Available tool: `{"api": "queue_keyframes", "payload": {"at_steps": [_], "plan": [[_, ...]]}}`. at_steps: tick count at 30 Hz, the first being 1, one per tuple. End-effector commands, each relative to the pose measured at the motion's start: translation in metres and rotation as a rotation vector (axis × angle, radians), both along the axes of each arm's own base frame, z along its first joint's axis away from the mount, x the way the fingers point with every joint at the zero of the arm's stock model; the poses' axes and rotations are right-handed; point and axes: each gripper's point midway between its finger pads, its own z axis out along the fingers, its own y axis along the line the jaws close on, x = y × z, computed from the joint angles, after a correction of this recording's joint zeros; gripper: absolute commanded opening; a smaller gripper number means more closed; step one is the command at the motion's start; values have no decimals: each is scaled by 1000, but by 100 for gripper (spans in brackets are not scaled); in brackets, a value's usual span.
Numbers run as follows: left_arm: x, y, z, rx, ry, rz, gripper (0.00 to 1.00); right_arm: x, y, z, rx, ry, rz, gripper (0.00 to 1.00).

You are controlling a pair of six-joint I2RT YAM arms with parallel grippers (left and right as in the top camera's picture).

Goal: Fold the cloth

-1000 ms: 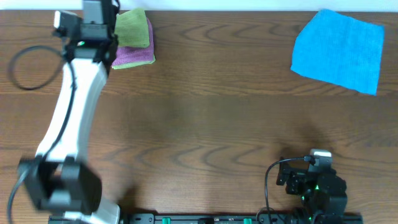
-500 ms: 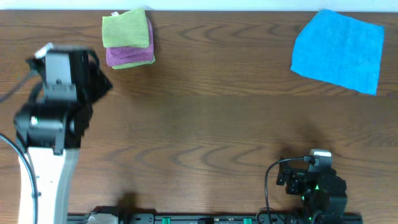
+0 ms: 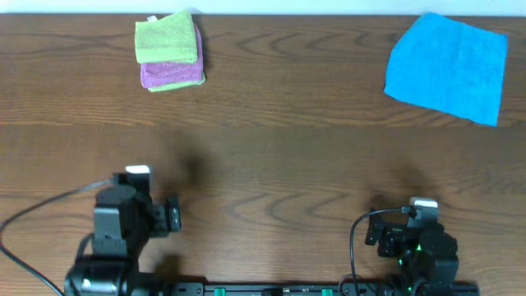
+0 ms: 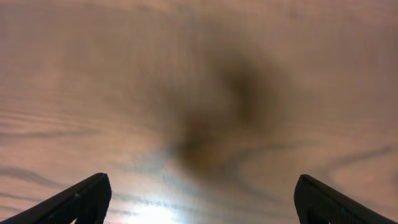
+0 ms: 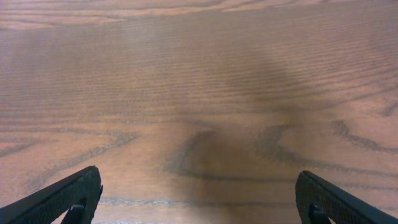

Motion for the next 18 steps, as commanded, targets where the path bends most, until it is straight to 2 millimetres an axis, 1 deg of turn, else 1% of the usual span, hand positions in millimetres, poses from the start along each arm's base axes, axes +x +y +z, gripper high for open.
{"api": "queue_keyframes", "payload": {"at_steps": [1, 3, 8, 13, 15, 18], "plan": [[-8, -5, -17, 3, -3, -59, 95, 0, 0, -1, 14, -3, -11, 99], [-12, -4, -24, 8, -3, -55, 95, 0, 0, -1, 14, -3, -11, 99], [-17, 6, -35, 41, -17, -14, 95, 0, 0, -1, 14, -3, -11, 99], [-23, 13, -36, 35, -36, 28, 95, 0, 0, -1, 14, -3, -11, 99], [-27, 13, -35, 35, -46, 32, 95, 0, 0, -1, 14, -3, -11, 99], [-34, 14, -39, 35, -31, 32, 95, 0, 0, -1, 14, -3, -11, 99]]}}
